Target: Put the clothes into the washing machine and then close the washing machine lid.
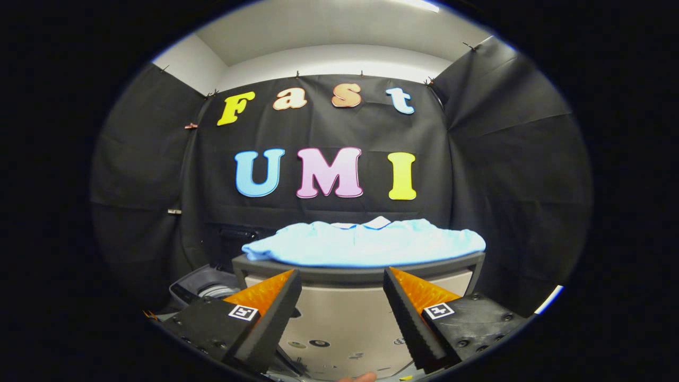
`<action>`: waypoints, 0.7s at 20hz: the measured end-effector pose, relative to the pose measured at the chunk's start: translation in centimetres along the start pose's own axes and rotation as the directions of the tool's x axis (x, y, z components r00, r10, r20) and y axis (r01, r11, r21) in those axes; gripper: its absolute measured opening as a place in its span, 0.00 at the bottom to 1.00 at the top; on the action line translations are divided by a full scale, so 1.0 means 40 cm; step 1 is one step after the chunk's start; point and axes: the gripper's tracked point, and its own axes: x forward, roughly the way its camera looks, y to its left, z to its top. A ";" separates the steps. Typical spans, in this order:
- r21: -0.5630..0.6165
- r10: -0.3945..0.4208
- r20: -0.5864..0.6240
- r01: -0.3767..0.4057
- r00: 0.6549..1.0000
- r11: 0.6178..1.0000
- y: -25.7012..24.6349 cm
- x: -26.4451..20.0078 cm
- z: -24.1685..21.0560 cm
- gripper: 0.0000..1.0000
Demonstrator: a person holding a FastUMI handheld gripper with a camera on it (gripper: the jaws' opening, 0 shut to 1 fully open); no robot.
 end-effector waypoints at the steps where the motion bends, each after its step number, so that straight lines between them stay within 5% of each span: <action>1: 0.003 -0.002 0.001 0.002 1.000 1.000 0.009 0.036 0.027 0.98; 8: 0.117 0.021 0.058 -0.028 0.998 0.993 0.000 0.290 0.204 0.97; 11: 0.010 -0.039 0.001 0.039 0.999 0.999 -0.038 0.335 0.172 0.98; 14: 0.029 -0.028 -0.005 0.028 1.000 0.999 -0.037 0.380 0.224 0.98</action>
